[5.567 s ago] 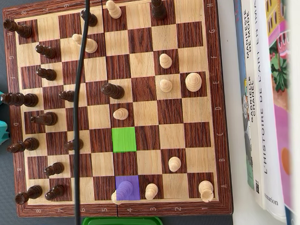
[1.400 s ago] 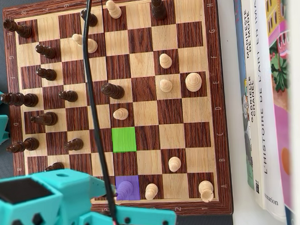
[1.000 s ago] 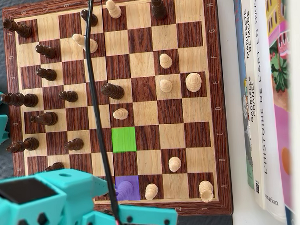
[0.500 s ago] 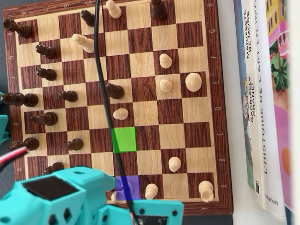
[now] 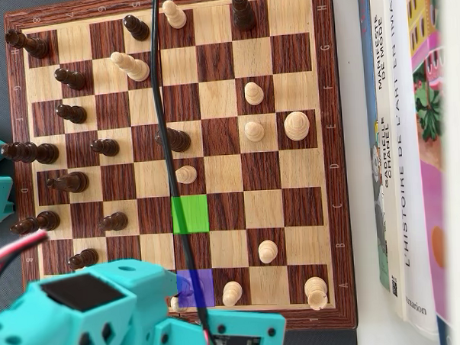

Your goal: Play chess

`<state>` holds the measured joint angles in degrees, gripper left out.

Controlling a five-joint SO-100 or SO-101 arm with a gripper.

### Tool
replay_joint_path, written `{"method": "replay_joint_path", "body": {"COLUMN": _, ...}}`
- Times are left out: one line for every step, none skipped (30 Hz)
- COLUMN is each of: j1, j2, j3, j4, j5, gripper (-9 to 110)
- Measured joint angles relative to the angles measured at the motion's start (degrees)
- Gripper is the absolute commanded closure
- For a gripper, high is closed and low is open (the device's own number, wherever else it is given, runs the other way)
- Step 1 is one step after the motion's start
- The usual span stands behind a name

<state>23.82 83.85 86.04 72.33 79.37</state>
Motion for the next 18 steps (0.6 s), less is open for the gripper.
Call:
{"method": "replay_joint_path", "body": {"j1": 0.0, "j2": 0.0, "j3": 0.0, "j4": 0.0, "j5": 0.0, "gripper": 87}}
{"method": "replay_joint_path", "body": {"j1": 0.0, "j2": 0.0, "j3": 0.0, "j4": 0.0, "j5": 0.0, "gripper": 87}}
{"method": "replay_joint_path", "body": {"j1": 0.0, "j2": 0.0, "j3": 0.0, "j4": 0.0, "j5": 0.0, "gripper": 87}}
{"method": "replay_joint_path", "body": {"j1": 0.0, "j2": 0.0, "j3": 0.0, "j4": 0.0, "j5": 0.0, "gripper": 87}}
{"method": "replay_joint_path", "body": {"j1": 0.0, "j2": 0.0, "j3": 0.0, "j4": 0.0, "j5": 0.0, "gripper": 87}}
{"method": "replay_joint_path", "body": {"j1": 0.0, "j2": 0.0, "j3": 0.0, "j4": 0.0, "j5": 0.0, "gripper": 87}}
{"method": "replay_joint_path", "body": {"j1": 0.0, "j2": 0.0, "j3": 0.0, "j4": 0.0, "j5": 0.0, "gripper": 87}}
{"method": "replay_joint_path", "body": {"j1": 0.0, "j2": 0.0, "j3": 0.0, "j4": 0.0, "j5": 0.0, "gripper": 87}}
{"method": "replay_joint_path", "body": {"j1": 0.0, "j2": 0.0, "j3": 0.0, "j4": 0.0, "j5": 0.0, "gripper": 87}}
{"method": "replay_joint_path", "body": {"j1": 0.0, "j2": -0.2, "j3": 0.0, "j4": -0.3, "j5": 0.0, "gripper": 87}}
{"method": "replay_joint_path", "body": {"j1": 0.0, "j2": -0.9, "j3": -0.1, "j4": -0.4, "j5": 0.0, "gripper": 87}}
{"method": "replay_joint_path", "body": {"j1": 0.0, "j2": -1.8, "j3": -0.1, "j4": -0.4, "j5": 0.0, "gripper": 87}}
{"method": "replay_joint_path", "body": {"j1": 0.0, "j2": -2.4, "j3": 0.0, "j4": -0.4, "j5": 0.0, "gripper": 87}}
{"method": "replay_joint_path", "body": {"j1": 0.0, "j2": -2.7, "j3": 0.0, "j4": -0.4, "j5": 0.0, "gripper": 87}}
{"method": "replay_joint_path", "body": {"j1": 0.1, "j2": -2.7, "j3": 0.0, "j4": -0.4, "j5": 0.0, "gripper": 87}}
{"method": "replay_joint_path", "body": {"j1": 0.1, "j2": -2.7, "j3": 0.0, "j4": -0.4, "j5": 0.0, "gripper": 87}}
{"method": "replay_joint_path", "body": {"j1": 0.1, "j2": -2.8, "j3": 0.0, "j4": -0.4, "j5": 0.0, "gripper": 87}}
{"method": "replay_joint_path", "body": {"j1": 0.2, "j2": -2.8, "j3": 0.0, "j4": -0.4, "j5": 0.0, "gripper": 87}}
